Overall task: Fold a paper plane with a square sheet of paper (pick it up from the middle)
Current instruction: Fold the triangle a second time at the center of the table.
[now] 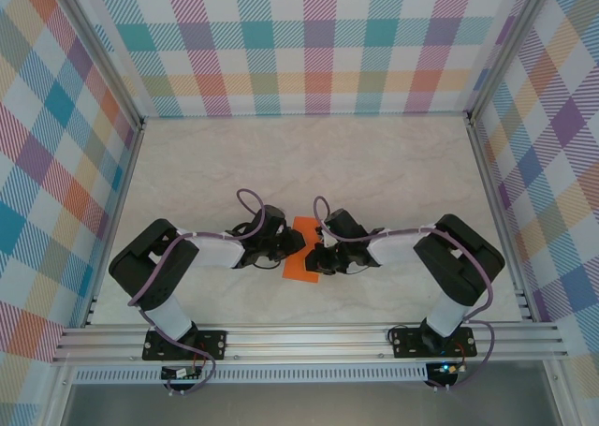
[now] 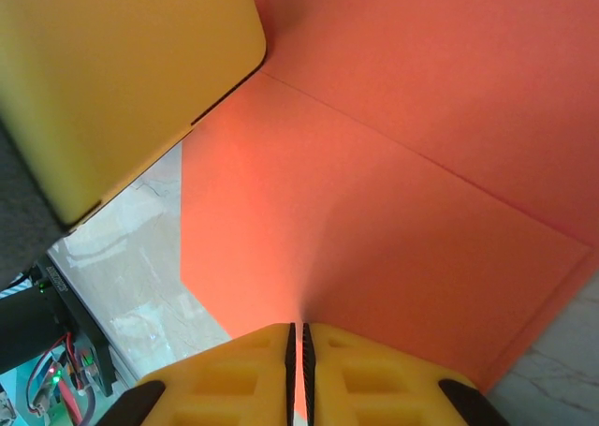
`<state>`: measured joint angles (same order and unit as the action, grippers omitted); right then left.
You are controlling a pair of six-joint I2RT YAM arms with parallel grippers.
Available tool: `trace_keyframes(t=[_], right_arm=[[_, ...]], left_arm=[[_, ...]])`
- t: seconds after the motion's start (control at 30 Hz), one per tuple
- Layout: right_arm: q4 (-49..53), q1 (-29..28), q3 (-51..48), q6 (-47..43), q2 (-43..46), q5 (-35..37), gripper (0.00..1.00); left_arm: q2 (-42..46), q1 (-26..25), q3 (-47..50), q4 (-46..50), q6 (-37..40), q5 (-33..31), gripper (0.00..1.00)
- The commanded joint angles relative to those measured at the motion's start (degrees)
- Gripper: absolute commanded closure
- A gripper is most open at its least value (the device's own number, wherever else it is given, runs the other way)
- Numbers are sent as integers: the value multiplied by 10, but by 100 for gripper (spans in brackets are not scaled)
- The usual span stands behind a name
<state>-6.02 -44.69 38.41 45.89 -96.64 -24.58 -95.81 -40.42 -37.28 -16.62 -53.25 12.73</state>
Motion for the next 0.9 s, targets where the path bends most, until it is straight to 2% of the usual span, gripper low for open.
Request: trace_keyframes(t=[0.0,0.17,0.37,0.67,0.87], right_arm=[[84,-7,-38,2,7,18,86],[116,-7,-41,2,51,42,86],[107,-6,-9,9,92,44,86],[56,-21,53,33,22,30,86],[21,-24,30,51,-15,32,86]], left_arm=[[-10,-2,21,64,12,-40,77],[-8,-2,22,64,13,-41,77],[-9,-2,17,62,11,-39,77],[-15,-2,13,61,12,-33,77],[-16,-1,12,60,12,-29,77]])
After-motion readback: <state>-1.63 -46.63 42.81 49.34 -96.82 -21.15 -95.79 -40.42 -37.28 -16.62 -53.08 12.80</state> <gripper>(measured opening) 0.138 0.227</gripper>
